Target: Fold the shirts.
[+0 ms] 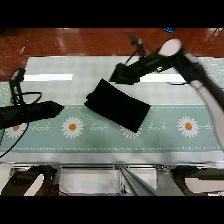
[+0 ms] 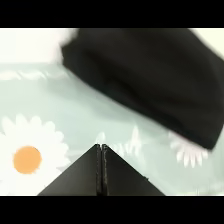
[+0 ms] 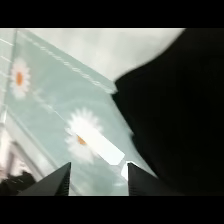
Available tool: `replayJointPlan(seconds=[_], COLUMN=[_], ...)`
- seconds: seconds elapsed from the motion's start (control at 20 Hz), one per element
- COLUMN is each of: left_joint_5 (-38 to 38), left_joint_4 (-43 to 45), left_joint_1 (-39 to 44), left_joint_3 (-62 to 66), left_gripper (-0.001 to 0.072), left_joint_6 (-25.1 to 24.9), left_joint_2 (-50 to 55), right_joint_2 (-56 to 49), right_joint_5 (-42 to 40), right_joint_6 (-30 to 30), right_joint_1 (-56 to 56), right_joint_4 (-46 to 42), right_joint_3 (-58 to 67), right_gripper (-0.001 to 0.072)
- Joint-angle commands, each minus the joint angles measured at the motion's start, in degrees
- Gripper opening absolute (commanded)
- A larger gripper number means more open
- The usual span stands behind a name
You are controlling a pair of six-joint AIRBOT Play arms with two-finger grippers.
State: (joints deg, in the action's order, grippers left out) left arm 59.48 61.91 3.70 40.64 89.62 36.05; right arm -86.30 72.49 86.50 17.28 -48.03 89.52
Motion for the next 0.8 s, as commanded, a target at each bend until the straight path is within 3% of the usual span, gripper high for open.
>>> replayJointPlan(seconds=[0.0,0.1,0.15,0.3,0.4,0.45,0.55,0.75], left_joint_5=[0.04,0.09,0.11,0.07,0.07,0.07,0.04,-0.04], left_joint_4=[-0.22,-0.22,-0.55,-1.07,-1.07,-1.07,-1.09,-1.09], left_joint_1=[-5.03,-5.75,-5.62,-4.44,-3.13,-2.45,-1.31,-0.70], left_joint_3=[1.81,1.60,1.27,-0.31,-1.64,-2.45,-4.28,-7.54], left_gripper=[0.0019,0.0019,0.0019,0.0019,0.0019,0.0019,0.0019,0.0019], left_joint_6=[0.07,0.04,0.04,0.04,0.07,0.07,0.07,0.09], left_joint_2=[-1.79,-3.13,-3.54,-3.56,-3.50,-3.50,-3.50,-3.48], right_joint_2=[18.82,32.74,39.10,52.02,52.98,52.15,47.84,31.78], right_joint_5=[12.63,7.91,3.02,-11.26,-20.22,-24.55,-31.04,-31.52], right_joint_6=[8.04,16.94,21.55,27.15,27.28,25.97,17.55,-2.05], right_joint_1=[-7.17,-11.21,-13.31,-17.38,-17.57,-17.57,-17.57,-17.51], right_joint_4=[-31.52,-46.40,-48.54,-38.77,-27.30,-20.41,-6.43,12.09], right_joint_3=[-3.54,-15.19,-23.10,-48.59,-61.40,-66.05,-71.58,-70.34], right_gripper=[0.0413,0.0412,0.0412,0.0412,0.0412,0.0412,0.0412,0.0412])
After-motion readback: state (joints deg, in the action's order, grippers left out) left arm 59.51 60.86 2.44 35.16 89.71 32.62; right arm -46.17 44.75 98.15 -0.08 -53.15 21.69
